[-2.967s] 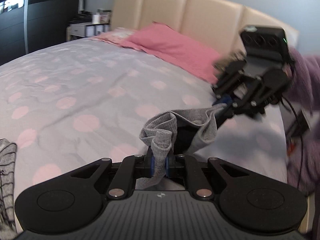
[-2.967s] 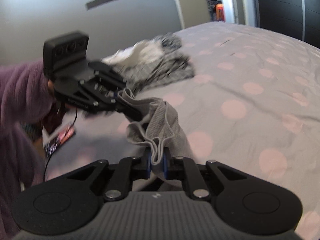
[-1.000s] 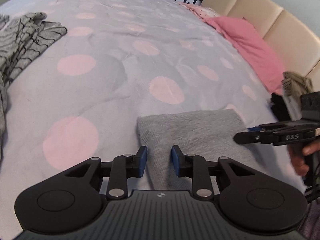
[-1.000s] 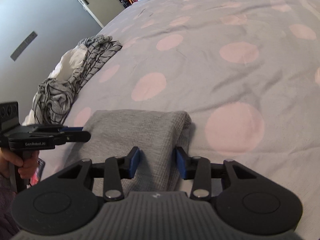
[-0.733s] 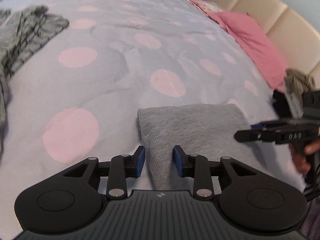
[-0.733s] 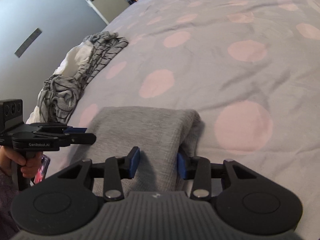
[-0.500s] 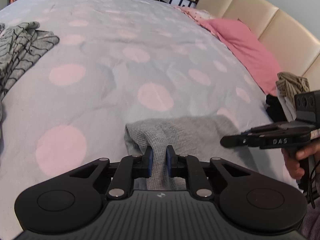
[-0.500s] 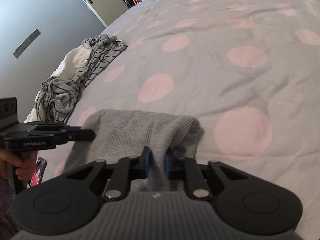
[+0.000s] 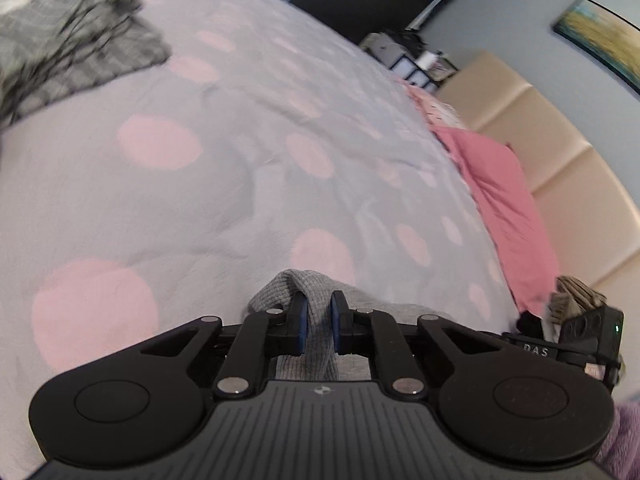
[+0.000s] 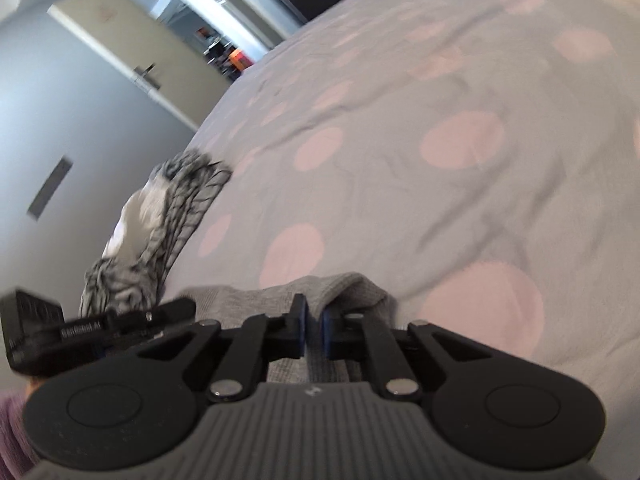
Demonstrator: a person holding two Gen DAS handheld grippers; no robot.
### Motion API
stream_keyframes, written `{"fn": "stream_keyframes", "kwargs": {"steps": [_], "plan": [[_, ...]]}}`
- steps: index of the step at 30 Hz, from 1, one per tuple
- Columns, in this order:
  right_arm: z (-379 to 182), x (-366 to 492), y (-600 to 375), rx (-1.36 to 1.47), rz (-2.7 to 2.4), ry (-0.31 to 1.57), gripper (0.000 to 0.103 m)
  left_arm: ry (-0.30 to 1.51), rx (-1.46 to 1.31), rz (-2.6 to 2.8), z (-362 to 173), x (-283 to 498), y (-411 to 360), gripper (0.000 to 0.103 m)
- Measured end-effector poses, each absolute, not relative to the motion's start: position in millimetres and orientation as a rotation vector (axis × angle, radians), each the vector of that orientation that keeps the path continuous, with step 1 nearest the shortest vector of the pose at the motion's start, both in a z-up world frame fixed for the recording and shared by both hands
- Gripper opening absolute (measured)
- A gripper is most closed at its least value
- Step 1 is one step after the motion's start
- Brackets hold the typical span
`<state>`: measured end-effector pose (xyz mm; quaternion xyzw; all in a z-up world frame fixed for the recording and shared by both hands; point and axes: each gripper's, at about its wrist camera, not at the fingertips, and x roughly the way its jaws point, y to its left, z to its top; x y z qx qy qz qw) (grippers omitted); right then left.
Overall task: Fold clothes
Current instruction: 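Grasp the folded bundle edge with both tools and lift it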
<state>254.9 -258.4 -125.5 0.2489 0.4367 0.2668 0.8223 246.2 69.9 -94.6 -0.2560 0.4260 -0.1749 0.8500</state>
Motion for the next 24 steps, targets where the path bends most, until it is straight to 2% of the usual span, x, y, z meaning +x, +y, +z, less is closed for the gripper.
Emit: {"fn": "stream_keyframes", "kwargs": {"steps": [3, 5, 6, 7, 9, 11, 13, 16, 19, 20, 22, 24], "plan": [[-134.6, 255.1, -257.7, 0.537, 0.55, 0.95, 0.011, 0.908, -0.533, -0.356, -104.0, 245.7, 71.2, 0.01], [-133.0, 255.3, -257.1, 0.543, 0.546, 0.959, 0.017, 0.91, -0.531, -0.357, -100.1, 244.8, 71.1, 0.012], [-129.6, 254.9, -256.6, 0.538, 0.549, 0.962, 0.023, 0.913, -0.526, -0.356, -97.5, 243.8, 70.9, 0.013], [-124.7, 253.4, -255.8, 0.524, 0.55, 0.958, 0.032, 0.919, -0.514, -0.352, -93.5, 241.8, 70.4, 0.018], [-115.0, 246.7, -254.8, 0.487, 0.556, 0.954, 0.035, 0.917, -0.489, -0.338, -84.5, 234.4, 69.8, 0.026], [-106.9, 238.3, -254.2, 0.45, 0.555, 0.954, 0.036, 0.903, -0.462, -0.324, -76.6, 223.1, 69.7, 0.04], [-103.2, 227.1, -254.2, 0.412, 0.542, 0.962, 0.039, 0.907, -0.427, -0.307, -72.9, 210.7, 69.1, 0.043], [-104.0, 209.2, -261.1, 0.394, 0.516, 0.977, 0.046, 0.928, -0.385, -0.296, -73.7, 190.5, 68.7, 0.043], [-107.7, 190.6, -270.6, 0.409, 0.508, 0.984, 0.044, 0.943, -0.422, -0.307, -78.6, 170.9, 71.9, 0.042], [-108.0, 184.8, -272.6, 0.412, 0.509, 0.982, 0.04, 0.941, -0.426, -0.303, -79.4, 165.3, 71.8, 0.035], [-107.5, 174.8, -273.4, 0.417, 0.515, 0.978, 0.02, 0.917, -0.423, -0.29, -77.7, 155.4, 71.0, 0.022], [-105.8, 168.6, -272.7, 0.428, 0.518, 0.983, 0.017, 0.889, -0.432, -0.289, -73.5, 148.8, 69.6, 0.012]]}}
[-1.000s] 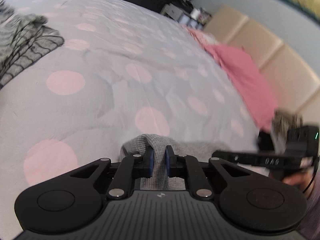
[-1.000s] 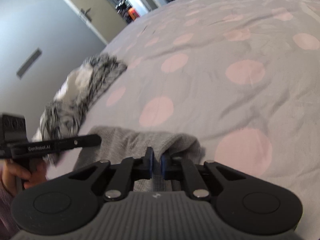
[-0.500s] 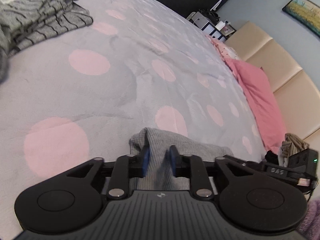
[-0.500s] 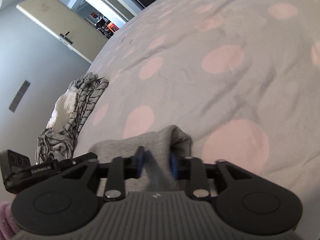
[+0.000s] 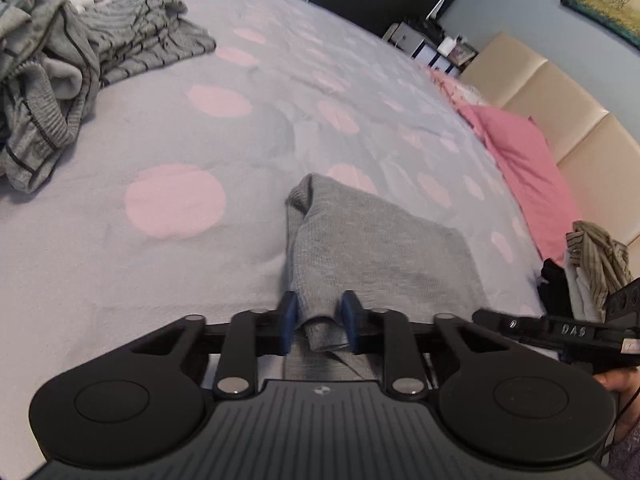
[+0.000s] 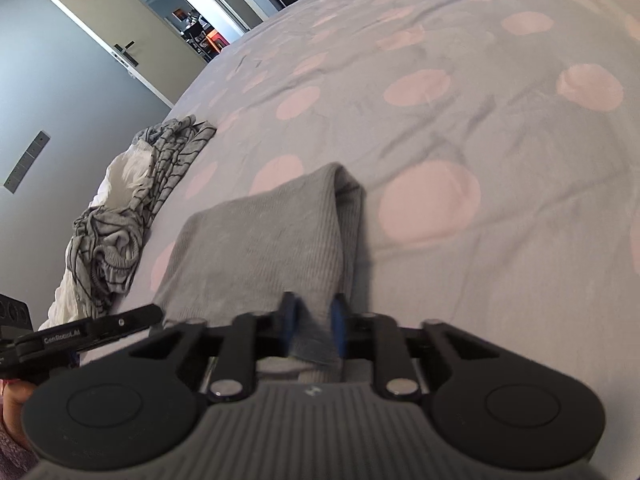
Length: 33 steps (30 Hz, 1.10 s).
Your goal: Fold clothes
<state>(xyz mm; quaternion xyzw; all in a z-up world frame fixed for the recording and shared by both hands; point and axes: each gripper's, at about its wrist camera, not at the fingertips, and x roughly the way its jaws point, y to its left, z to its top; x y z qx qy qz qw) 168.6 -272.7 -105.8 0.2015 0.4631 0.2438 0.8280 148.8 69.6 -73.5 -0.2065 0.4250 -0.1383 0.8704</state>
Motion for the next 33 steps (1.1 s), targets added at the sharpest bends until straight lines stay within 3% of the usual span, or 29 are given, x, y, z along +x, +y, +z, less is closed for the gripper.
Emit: {"fn": "stream_keyframes", "kwargs": {"steps": [1, 8, 16, 17, 18, 19, 20, 24, 25, 27, 33], "plan": [[-104.7, 166.6, -271.9, 0.446, 0.523, 0.986, 0.012, 0.878, -0.447, -0.292, -70.7, 147.3, 68.8, 0.004], [-113.8, 158.6, -284.4, 0.762, 0.495, 0.972, 0.009, 0.86, -0.876, -0.322, -84.2, 137.1, 89.9, 0.003], [-118.4, 152.2, -262.8, 0.498, 0.46, 0.954, 0.013, 0.912, -0.669, -0.227, -104.7, 135.3, 79.8, 0.006], [-113.1, 150.2, -257.7, 0.442, 0.461, 0.942, 0.018, 0.907, -0.637, -0.22, -98.8, 134.0, 76.2, 0.011], [-107.9, 147.5, -253.0, 0.385, 0.46, 0.925, 0.033, 0.9, -0.609, -0.212, -92.5, 131.9, 73.0, 0.017], [-101.9, 143.6, -249.2, 0.33, 0.453, 0.898, 0.04, 0.881, -0.58, -0.2, -85.0, 127.4, 70.3, 0.031], [-95.2, 139.1, -245.6, 0.277, 0.443, 0.867, 0.04, 0.852, -0.538, -0.19, -76.7, 120.7, 66.6, 0.041], [-73.0, 114.6, -226.2, 0.081, 0.436, 0.737, 0.038, 0.755, -0.361, -0.191, -47.8, 94.8, 46.1, 0.039], [-70.3, 108.0, -219.8, 0.039, 0.445, 0.717, 0.033, 0.753, -0.324, -0.224, -45.6, 90.3, 37.6, 0.033], [-70.1, 97.7, -208.4, 0.003, 0.469, 0.707, 0.027, 0.763, -0.273, -0.27, -45.9, 85.5, 21.5, 0.033], [-87.3, 80.3, -189.8, -0.11, 0.514, 0.714, 0.027, 0.83, -0.258, -0.294, -68.5, 96.7, 2.5, 0.033]]}}
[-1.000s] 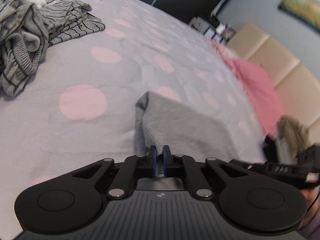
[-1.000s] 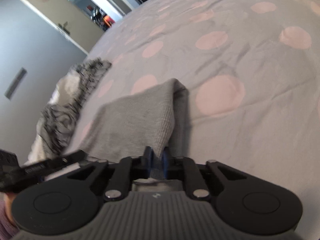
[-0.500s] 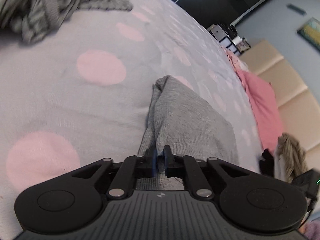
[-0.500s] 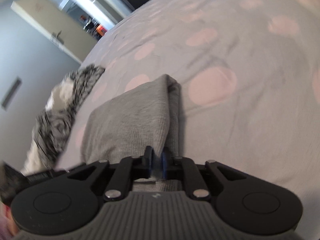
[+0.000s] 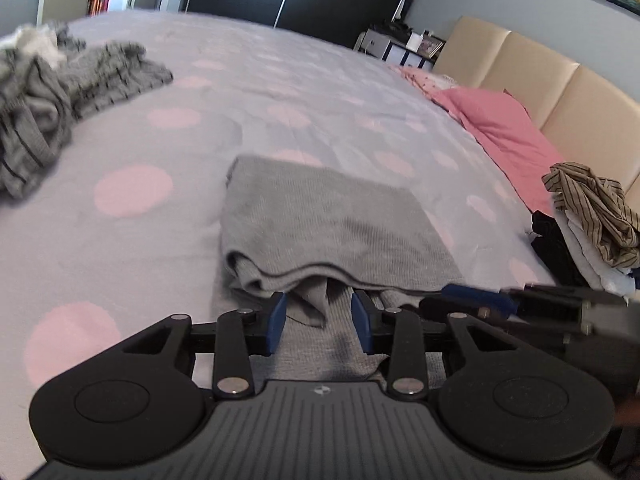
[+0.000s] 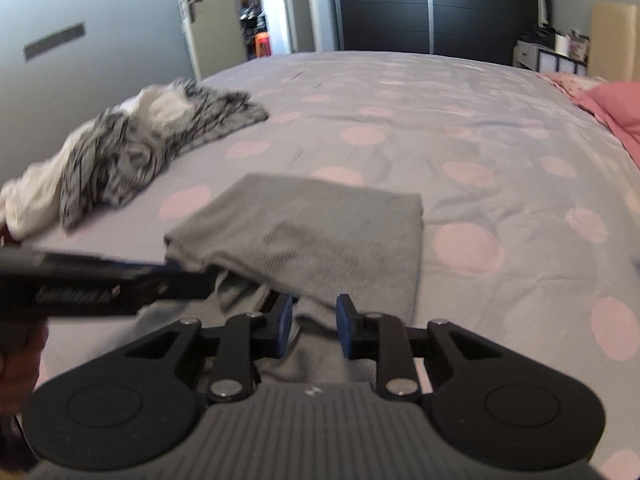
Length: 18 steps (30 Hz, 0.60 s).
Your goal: Fold clothes
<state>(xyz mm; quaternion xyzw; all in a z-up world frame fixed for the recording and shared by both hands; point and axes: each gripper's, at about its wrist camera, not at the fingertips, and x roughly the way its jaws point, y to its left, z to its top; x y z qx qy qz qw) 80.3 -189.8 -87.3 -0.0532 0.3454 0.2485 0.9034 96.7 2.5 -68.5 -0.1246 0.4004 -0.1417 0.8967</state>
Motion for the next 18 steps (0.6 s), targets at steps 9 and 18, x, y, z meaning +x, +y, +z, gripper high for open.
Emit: {"fn": "stream_keyframes", "kwargs": {"steps": [9, 18], "plan": [[-105.9, 74.0, -174.5, -0.341, 0.562, 0.641, 0.027, 0.843, -0.319, -0.381, -83.5, 111.0, -0.7, 0.001], [-113.0, 87.6, -168.1, -0.309, 0.594, 0.657, 0.004, 0.856, -0.301, -0.424, -88.7, 111.4, -13.5, 0.0]]}}
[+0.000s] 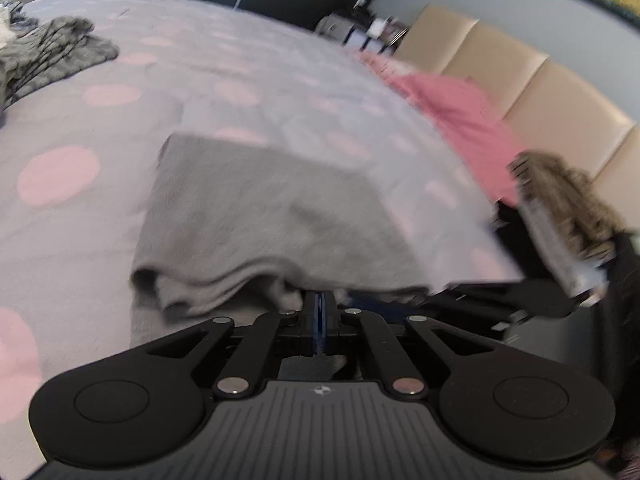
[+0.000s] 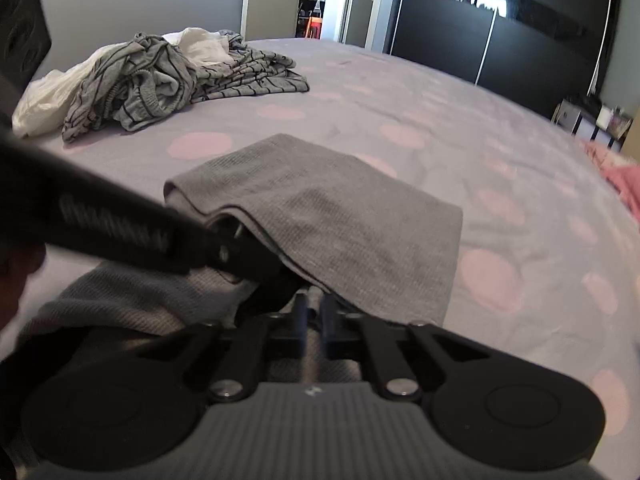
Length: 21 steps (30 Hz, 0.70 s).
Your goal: Fold clothes
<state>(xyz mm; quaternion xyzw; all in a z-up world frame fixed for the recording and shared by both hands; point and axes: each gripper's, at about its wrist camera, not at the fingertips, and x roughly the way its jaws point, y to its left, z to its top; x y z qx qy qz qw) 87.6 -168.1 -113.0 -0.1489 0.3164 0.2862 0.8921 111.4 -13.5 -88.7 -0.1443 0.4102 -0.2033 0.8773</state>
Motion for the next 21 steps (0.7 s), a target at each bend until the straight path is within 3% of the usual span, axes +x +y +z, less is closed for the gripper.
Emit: {"fn": "stream_keyframes", "kwargs": {"steps": [6, 9, 11, 13, 21], "plan": [[-119.2, 91.3, -172.2, -0.269, 0.61, 0.702, 0.008, 0.895, -0.32, -0.41, -94.0, 111.6, -10.1, 0.005], [-114.8, 89.5, -173.9, -0.265, 0.602, 0.723, 0.009, 0.891, -0.306, -0.418, -88.1, 105.4, -9.4, 0.017], [-108.7, 84.5, -176.5, -0.272, 0.595, 0.718, 0.017, 0.884, -0.281, -0.421, -83.0, 99.4, -9.0, 0.033], [-101.9, 79.1, -180.0, -0.276, 0.593, 0.714, 0.027, 0.871, -0.259, -0.434, -77.0, 92.1, -8.3, 0.04], [-73.1, 42.0, -193.1, -0.335, 0.643, 0.704, 0.043, 0.818, -0.09, -0.52, -46.1, 55.4, -12.5, 0.042]]}}
